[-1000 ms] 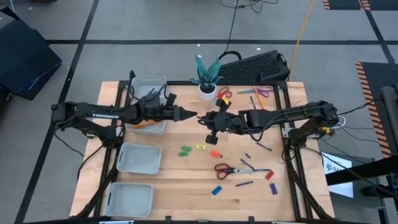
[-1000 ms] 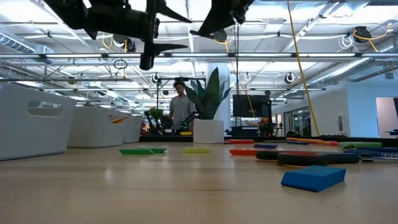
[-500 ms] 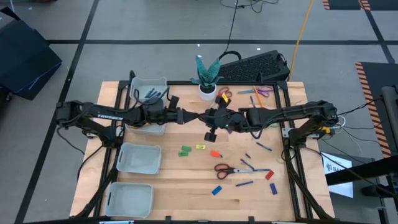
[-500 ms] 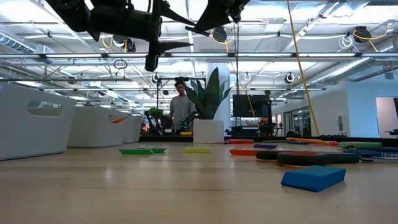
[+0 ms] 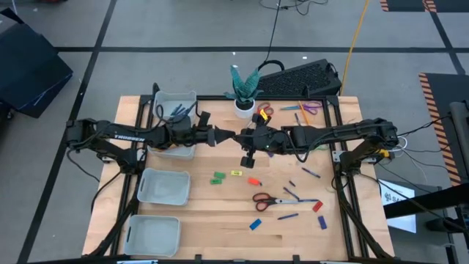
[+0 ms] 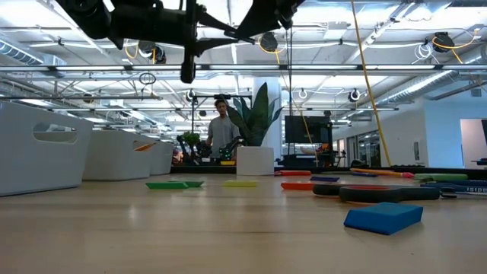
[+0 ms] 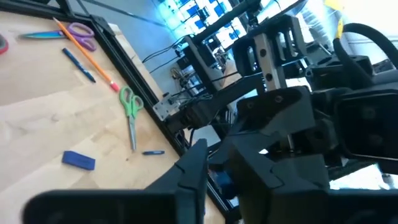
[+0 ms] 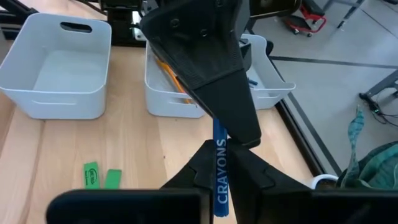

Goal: Sort crayons/erasers/pens/pencils in bins
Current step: Put the blue crayon into the top gray bin

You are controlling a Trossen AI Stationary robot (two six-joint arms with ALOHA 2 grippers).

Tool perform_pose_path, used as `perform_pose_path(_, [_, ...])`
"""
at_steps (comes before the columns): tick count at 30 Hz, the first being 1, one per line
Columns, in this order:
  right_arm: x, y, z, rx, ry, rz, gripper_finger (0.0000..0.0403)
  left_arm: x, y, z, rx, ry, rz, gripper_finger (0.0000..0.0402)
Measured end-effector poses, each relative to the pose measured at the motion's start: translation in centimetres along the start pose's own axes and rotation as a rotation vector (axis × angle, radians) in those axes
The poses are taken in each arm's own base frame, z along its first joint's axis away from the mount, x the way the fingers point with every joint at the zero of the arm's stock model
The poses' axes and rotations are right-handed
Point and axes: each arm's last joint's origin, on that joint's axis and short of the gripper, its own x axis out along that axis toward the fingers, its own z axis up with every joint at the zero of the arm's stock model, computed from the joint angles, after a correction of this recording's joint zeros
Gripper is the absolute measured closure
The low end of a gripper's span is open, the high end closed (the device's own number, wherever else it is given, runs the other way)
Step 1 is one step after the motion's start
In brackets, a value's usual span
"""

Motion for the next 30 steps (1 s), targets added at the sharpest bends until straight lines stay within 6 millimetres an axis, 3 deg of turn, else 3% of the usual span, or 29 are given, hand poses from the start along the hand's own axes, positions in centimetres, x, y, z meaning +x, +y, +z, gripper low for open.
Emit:
perform_pose_path(4, [0.0,-0.1,0.0,0.011,0.002,-0.021,0.0383,0.0,-0.1,0.0,0.012,0.006,-0.011,0.0372])
perform_pose_path(8, [0.0,-0.2,0.0,0.023,0.003,-0.025,0.0383,0.0,-0.1,-0.1,0.029,-0.004,-0.007,0.0371])
perform_pose_path(16, [0.0,-0.4,0.4,0.148,-0.035,-0.040,0.0383,0.0,-0.8,0.4,0.108,-0.060,-0.074,0.0262])
perform_pose_path(20, [0.0,-0.6,1.0,0.241,-0.099,-0.038,0.0384,-0.1,-1.4,0.8,0.163,-0.102,-0.135,0.0235])
perform_pose_path(30, [-1.2,-1.3,2.9,0.403,-0.276,-0.017,0.0384,-2.2,-3.0,3.5,0.375,-0.189,-0.272,0.0280])
